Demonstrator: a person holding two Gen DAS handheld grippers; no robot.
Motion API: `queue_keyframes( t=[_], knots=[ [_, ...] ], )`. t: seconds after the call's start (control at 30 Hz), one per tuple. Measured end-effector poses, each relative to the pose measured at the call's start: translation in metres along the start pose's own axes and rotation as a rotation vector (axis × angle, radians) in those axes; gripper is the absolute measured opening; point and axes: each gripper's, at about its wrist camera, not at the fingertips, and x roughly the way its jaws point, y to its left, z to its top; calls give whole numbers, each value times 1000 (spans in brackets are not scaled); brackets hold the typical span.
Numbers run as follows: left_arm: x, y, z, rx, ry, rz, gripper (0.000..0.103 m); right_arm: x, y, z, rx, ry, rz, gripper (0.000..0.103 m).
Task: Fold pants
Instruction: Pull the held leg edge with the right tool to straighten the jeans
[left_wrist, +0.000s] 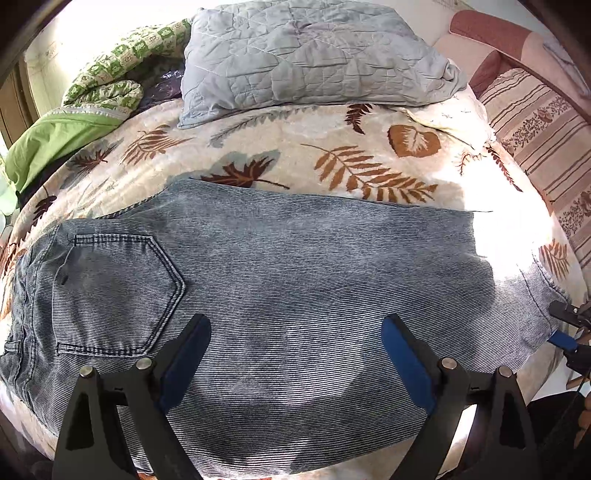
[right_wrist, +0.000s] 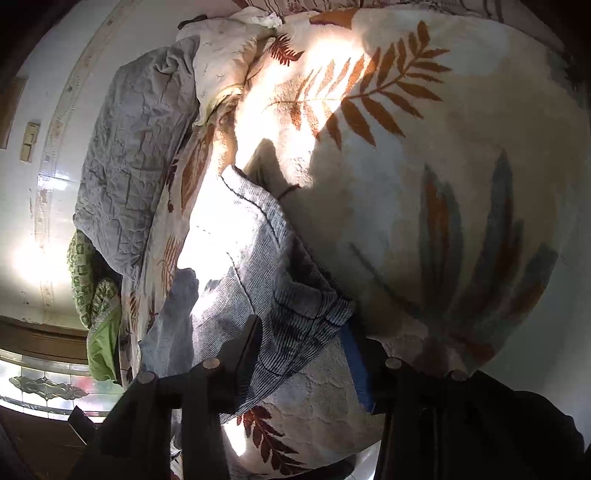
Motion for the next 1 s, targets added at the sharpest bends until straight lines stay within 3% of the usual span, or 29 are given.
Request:
queue_keyframes(
  t=[0.17,0.27,0.57,0.8,1.0],
  knots=[
    [24,-15,-11,33,69,-1,93,3,3,-1,-14,-8,-12,50],
    [25,-20,-15,49,47,20,94,3,4,0,-26,-11,-42,38],
    [26,-18,-15,54,48,10,94,3,14,-3,-81,-36,-104,32],
    [25,-18,-14,57,56,8,94,-16,39,-8,-183,-119,-134,26],
    [12,-12,-11,17,40,-12,94,0,18,-4,-104,-35,-115,29]
  ],
)
